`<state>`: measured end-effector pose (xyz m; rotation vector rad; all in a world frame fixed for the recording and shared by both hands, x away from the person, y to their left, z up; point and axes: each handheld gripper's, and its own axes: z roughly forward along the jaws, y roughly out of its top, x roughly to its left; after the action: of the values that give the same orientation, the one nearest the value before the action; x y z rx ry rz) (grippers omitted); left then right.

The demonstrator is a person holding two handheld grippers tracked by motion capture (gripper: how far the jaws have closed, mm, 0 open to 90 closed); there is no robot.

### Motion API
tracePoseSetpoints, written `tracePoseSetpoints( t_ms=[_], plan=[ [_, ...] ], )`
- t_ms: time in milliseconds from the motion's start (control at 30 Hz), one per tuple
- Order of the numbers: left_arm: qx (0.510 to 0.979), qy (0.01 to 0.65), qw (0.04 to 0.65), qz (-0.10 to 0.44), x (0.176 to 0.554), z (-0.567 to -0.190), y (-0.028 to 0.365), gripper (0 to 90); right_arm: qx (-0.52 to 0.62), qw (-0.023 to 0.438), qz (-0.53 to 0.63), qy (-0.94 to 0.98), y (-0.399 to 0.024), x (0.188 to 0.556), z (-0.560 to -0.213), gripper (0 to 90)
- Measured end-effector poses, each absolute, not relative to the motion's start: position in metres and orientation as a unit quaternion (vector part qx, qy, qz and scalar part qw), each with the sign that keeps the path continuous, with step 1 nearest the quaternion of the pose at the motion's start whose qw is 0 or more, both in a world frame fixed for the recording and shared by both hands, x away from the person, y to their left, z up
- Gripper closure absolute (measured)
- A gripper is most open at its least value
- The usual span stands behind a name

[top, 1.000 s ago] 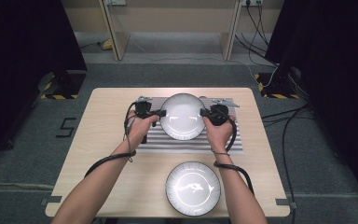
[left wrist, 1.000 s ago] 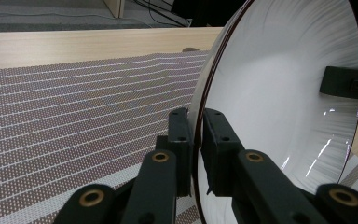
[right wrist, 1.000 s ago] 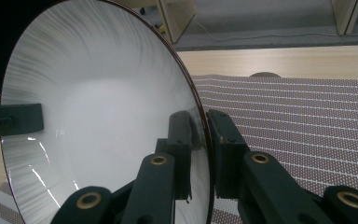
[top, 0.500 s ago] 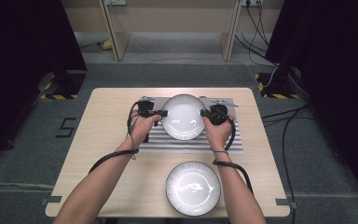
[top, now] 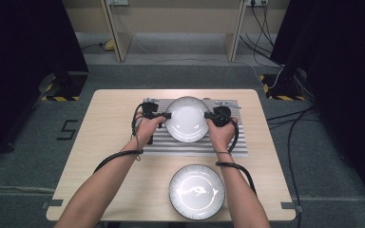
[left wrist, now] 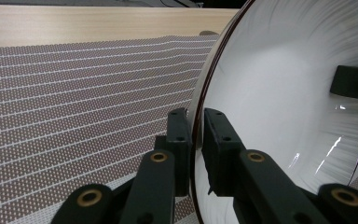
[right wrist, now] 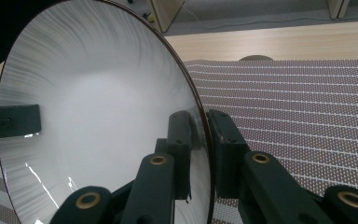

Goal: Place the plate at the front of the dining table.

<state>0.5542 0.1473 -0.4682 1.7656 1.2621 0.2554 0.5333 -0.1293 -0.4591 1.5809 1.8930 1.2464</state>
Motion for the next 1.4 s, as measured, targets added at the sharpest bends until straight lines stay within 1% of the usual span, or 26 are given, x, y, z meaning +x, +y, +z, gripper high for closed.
tracePoseSetpoints(
  t_ms=[733, 1400],
  plan=[
    [0.710, 0.539, 0.444, 0.089, 0.577, -0.490, 0.139, 78.5, 0.591, 0.184, 0.417, 0.665, -0.130, 0.555, -0.481, 79.4],
    [0.712, 0.553, 0.421, 0.102, 0.589, -0.493, 0.128, 77.8, 0.603, 0.182, 0.387, 0.674, -0.131, 0.570, -0.495, 77.0]
  ],
)
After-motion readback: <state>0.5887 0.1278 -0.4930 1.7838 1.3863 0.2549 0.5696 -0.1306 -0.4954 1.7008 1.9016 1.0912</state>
